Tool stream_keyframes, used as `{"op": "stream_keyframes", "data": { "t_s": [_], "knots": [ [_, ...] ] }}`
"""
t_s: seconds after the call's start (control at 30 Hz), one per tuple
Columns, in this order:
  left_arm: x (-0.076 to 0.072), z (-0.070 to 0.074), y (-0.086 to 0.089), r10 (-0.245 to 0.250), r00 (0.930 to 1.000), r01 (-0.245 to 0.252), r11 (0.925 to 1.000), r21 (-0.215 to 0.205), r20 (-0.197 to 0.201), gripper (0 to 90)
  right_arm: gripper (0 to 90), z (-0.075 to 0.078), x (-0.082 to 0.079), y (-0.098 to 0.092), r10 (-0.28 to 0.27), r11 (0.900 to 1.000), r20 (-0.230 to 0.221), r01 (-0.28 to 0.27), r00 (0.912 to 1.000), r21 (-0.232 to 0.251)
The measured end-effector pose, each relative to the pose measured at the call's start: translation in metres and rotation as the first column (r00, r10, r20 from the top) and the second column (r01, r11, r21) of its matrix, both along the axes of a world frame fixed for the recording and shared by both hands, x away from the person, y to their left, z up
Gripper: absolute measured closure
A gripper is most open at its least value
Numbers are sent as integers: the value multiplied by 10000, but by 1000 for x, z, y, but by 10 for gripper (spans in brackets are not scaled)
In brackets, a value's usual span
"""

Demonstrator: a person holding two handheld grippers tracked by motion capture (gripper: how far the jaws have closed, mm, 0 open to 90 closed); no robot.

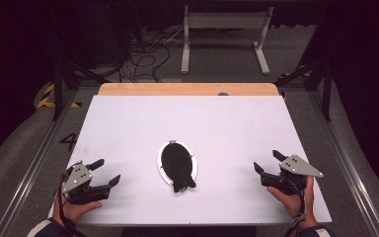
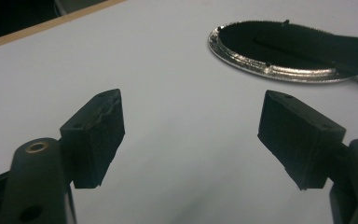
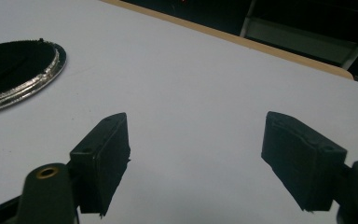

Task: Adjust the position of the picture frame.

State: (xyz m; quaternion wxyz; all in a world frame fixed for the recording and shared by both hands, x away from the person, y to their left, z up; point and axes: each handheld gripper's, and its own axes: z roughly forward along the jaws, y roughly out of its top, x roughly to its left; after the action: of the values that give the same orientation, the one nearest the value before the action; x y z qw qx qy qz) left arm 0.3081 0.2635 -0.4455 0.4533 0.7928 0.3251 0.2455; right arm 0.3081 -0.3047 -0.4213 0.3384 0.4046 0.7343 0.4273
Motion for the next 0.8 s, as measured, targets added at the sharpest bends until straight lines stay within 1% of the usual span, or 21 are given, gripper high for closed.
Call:
{"op": "stream_keyframes", "data": {
  "t_s": [0.03, 0.1, 0.2, 0.23, 0.27, 0.33, 0.4, 0.43, 0.47, 0.5, 0.57, 0.6, 0.67, 0.73, 0.8],
  "knots": [
    [1, 0, -1, -80, 10000, 80, 10000, 55, -24, 250, 240, -1, 1, 1, 4, 10000, -27, -4, 10000, -85],
    [1, -1, -2, -175, 9998, 175, 9998, -15, -70, 262, 245, -4, 3, 1, 12, 10000, -151, -13, 9999, -93],
    [2, -2, -1, -321, 9993, 321, 9995, -9, -215, 265, 255, -6, 5, 1, -47, 10000, -297, 46, 9995, -45],
    [2, -3, -2, -303, 9992, 305, 9995, 64, -261, 269, 258, -7, 6, 2, -45, 10000, -301, 43, 9995, -44],
    [4, -3, -3, -393, 9987, 396, 9992, 91, -331, 278, 269, -7, 6, 3, -64, 9999, -314, 62, 9995, -81],
    [7, -5, -6, -508, 9977, 517, 9985, 190, -452, 338, 296, -9, 8, 5, 13, 10000, -393, -16, 9992, -91],
    [9, -5, -9, -787, 9952, 798, 9967, 170, -584, 402, 370, -11, 10, 7, 66, 9998, -489, -74, 9988, -174],
    [11, -6, -13, -888, 9936, 909, 9955, 283, -697, 454, 445, -11, 11, 7, 192, 9997, -574, -201, 9982, -159],
    [13, -7, -16, -1002, 9916, 1022, 9945, 211, -818, 550, 535, -13, 12, 8, 632, 9980, -716, -636, 9954, -33],
    [14, -7, -18, -1172, 9894, 1188, 9928, 137, -858, 646, 570, -14, 13, 10, 695, 9975, -833, -700, 9941, -26],
    [16, -8, -24, -1436, 9858, 1474, 9883, 384, -871, 757, 637, -16, 17, 13, 756, 9970, -1180, -772, 9901, -90],
    [18, -8, -27, -1580, 9829, 1629, 9855, 465, -950, 782, 665, -18, 19, 17, 763, 9968, -1331, -790, 9882, -152],
    [23, -10, -33, -1593, 9819, 1666, 9838, 664, -1023, 815, 757, -20, 23, 23, 921, 9951, -1545, -966, 9837, -217],
    [28, -11, -38, -1612, 9803, 1707, 9821, 793, -1140, 832, 830, -22, 29, 30, 1025, 9942, -1743, -1064, 9793, -135],
    [33, -12, -45, -1641, 9778, 1762, 9804, 878, -1301, 841, 865, -23, 35, 37, 1135, 9931, -1941, -1170, 9744, -63]
  ]
}}
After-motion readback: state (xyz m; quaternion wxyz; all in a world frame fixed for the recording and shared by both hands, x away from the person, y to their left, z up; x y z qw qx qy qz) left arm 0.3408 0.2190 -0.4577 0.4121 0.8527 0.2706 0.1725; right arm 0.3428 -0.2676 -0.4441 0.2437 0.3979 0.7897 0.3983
